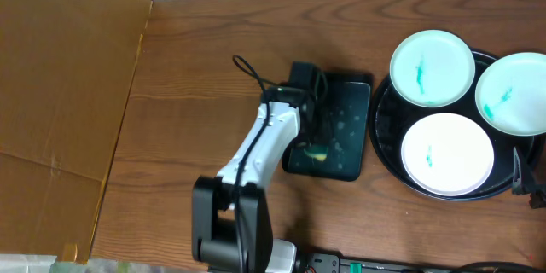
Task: Clean dirty plates on tray and stack at the side
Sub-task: 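Lift the sponge with the left gripper out of the tray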
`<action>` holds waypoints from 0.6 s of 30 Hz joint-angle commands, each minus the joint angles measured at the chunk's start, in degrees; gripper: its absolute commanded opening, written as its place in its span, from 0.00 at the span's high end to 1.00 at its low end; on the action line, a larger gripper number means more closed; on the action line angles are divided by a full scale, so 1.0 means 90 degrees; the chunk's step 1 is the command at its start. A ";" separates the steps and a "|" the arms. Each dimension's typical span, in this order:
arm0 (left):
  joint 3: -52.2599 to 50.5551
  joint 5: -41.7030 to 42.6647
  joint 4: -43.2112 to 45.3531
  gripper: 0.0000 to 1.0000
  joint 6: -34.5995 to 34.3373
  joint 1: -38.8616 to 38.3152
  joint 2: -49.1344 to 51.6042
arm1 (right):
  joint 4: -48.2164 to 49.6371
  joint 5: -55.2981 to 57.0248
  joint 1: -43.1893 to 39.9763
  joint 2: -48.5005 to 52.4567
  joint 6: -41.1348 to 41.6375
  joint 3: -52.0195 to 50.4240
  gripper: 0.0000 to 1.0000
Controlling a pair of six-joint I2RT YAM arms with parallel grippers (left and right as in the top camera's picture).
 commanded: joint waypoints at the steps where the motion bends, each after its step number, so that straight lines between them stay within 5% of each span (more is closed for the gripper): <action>1: 0.0712 0.0262 -0.0124 0.93 -0.0032 -0.0002 -0.0770 | -0.0024 0.0012 0.0061 -0.0034 0.0083 -0.0010 0.01; 8: 0.0481 0.0080 0.0019 0.93 -0.0058 -0.0090 -0.1457 | -0.0024 0.0012 0.0061 -0.0034 0.0083 -0.0010 0.01; 15: -0.0850 -0.0206 0.1396 0.93 -0.0058 -0.0097 -0.0559 | -0.0024 0.0012 0.0061 -0.0034 0.0083 -0.0010 0.01; 18: -0.0593 -0.0041 0.1127 0.93 -0.0056 -0.0097 -0.0316 | -0.0024 0.0012 0.0061 -0.0034 0.0083 -0.0010 0.01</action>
